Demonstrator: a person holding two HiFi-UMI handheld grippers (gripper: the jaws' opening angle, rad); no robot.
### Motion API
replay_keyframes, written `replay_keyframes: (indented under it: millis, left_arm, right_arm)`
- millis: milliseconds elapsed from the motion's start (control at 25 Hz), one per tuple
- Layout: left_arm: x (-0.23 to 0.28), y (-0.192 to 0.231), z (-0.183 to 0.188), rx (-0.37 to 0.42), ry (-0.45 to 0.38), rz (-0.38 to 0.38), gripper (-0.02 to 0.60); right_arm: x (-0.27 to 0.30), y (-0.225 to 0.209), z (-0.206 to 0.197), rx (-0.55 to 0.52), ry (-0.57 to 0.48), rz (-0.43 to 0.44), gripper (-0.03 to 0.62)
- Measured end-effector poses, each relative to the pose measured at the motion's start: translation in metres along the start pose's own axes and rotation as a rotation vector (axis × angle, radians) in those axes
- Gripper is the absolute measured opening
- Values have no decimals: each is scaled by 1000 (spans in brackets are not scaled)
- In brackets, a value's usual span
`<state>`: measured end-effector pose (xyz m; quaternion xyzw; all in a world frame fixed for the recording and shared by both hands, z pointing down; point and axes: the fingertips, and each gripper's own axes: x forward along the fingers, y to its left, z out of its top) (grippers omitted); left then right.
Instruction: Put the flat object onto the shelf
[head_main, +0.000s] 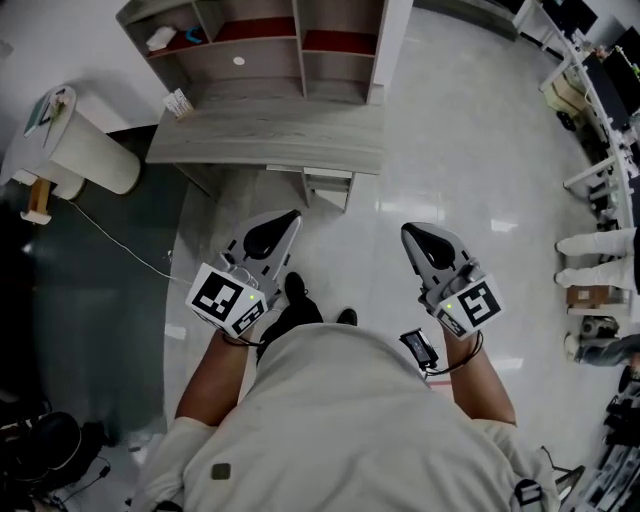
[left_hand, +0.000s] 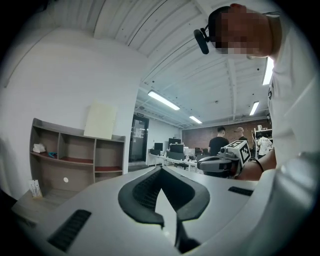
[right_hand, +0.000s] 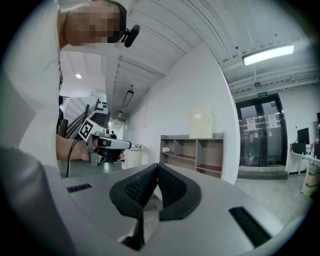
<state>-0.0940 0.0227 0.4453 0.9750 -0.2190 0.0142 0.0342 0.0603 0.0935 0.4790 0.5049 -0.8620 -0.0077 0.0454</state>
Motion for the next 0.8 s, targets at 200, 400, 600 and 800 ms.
replay_keyframes:
  millis: [200, 400, 600, 800]
  left_arm:
    - [-12, -39, -8, 22, 5, -20, 15]
    - [-22, -57, -20, 16, 23, -14, 15]
    - [-26, -67, -29, 10, 38, 4, 15]
    - [-25, -72, -35, 9, 38, 15, 15]
  right_arm:
    - [-38, 11, -7, 8, -14, -6, 20]
    - [-62, 15, -16, 28, -18, -16, 20]
    - [-78, 16, -19, 21, -15, -16, 20]
    - [-83, 17, -21, -5, -14, 2, 20]
